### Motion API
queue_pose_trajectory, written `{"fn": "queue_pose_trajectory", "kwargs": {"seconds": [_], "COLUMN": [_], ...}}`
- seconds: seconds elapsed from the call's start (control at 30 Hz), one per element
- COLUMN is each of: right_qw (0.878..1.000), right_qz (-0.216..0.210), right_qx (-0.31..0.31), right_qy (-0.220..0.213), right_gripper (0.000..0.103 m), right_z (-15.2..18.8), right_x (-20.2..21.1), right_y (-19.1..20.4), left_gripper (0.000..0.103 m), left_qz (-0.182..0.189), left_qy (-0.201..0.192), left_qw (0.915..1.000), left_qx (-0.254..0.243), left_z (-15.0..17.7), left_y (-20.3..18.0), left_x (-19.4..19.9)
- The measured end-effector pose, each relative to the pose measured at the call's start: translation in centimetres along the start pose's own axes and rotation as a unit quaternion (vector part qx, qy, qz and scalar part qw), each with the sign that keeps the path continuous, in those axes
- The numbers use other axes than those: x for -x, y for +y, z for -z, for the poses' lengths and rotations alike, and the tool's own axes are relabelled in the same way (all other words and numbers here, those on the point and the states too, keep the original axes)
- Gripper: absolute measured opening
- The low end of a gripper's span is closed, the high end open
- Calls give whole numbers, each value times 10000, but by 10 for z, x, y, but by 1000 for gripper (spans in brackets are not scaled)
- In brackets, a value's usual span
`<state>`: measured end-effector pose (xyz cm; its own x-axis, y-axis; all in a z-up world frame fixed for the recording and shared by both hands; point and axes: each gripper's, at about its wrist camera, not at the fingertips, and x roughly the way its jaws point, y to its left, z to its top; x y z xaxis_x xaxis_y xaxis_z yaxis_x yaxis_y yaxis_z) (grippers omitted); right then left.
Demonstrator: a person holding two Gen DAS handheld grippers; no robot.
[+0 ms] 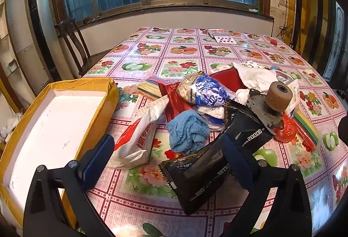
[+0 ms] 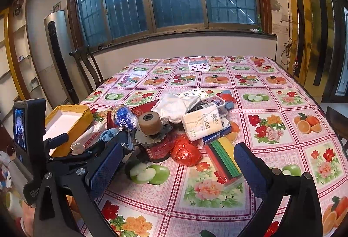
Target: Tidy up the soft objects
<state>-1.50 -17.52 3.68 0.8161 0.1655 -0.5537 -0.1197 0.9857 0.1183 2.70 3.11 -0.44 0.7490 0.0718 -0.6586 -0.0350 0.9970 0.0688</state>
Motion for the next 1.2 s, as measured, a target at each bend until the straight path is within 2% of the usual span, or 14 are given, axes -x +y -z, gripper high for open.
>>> {"fn": "queue_pose_trajectory", "kwargs": {"seconds": [0.17,0.3,0.43,0.6,0.67,0.8,0.97,1.13,1.2], "right_qw": [10000,9999,9992,9954,9942,9947,9945,9938,9935], "right_qz": [-32,-24,-200,-579,-663,-524,-512,-497,-503], "right_qx": [-43,63,115,-32,-171,-296,-420,-374,-422], "right_qy": [67,129,312,768,824,829,808,924,926], "right_gripper": [103,103,103,103,103,103,103,103,103], "right_z": [0,-1,0,3,6,8,7,6,4], "right_x": [-3,-5,-12,-28,-29,-29,-26,-34,-35], "right_y": [-3,-1,-2,-7,-11,-21,-30,-30,-33], "left_gripper": [99,99,99,99,99,99,99,99,99], "left_qz": [-28,-63,210,938,963,1090,1242,1684,1810], "left_qy": [59,301,783,1212,1212,1190,1081,1100,1115], "left_qw": [10000,9993,9952,9854,9861,9867,9846,9732,9704], "left_qx": [-2,207,542,749,604,187,-593,-1115,-1149], "left_z": [2,0,-6,-12,-14,-16,-15,-7,-7], "left_y": [3,21,44,44,33,12,-17,-38,-41], "left_x": [-2,-3,-10,-13,-12,-14,-15,-18,-19]}}
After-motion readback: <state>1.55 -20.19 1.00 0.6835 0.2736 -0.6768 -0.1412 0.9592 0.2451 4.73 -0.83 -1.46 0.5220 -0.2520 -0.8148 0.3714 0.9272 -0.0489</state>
